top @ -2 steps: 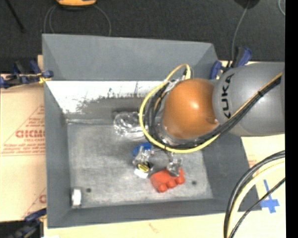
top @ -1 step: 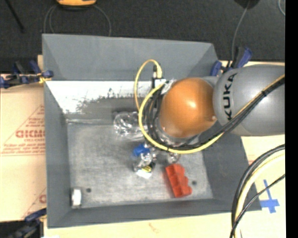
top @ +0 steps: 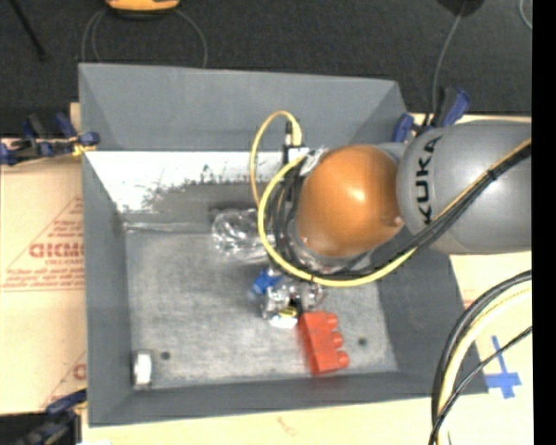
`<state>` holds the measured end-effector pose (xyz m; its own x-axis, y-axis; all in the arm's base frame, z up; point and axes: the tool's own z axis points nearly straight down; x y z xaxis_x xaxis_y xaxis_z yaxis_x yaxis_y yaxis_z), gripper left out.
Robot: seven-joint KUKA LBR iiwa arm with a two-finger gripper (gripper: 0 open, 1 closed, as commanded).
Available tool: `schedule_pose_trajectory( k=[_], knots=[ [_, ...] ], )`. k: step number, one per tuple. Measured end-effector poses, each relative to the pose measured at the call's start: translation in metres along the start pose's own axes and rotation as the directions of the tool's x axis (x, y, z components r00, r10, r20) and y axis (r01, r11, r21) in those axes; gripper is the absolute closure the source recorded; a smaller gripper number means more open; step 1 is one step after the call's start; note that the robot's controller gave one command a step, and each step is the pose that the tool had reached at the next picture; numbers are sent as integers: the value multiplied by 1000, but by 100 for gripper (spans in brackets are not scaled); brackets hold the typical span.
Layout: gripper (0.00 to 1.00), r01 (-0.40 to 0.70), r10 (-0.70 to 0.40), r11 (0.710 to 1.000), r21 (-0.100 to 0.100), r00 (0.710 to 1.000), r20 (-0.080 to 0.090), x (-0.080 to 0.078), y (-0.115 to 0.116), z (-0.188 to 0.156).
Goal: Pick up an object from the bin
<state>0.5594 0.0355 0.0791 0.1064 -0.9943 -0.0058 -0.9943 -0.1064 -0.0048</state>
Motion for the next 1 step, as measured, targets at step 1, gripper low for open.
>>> schedule_pose_trajectory(
  k=[1],
  knots=[
    [100,1,-1,1000,3,1000,-6,11,9,-139]
  ],
)
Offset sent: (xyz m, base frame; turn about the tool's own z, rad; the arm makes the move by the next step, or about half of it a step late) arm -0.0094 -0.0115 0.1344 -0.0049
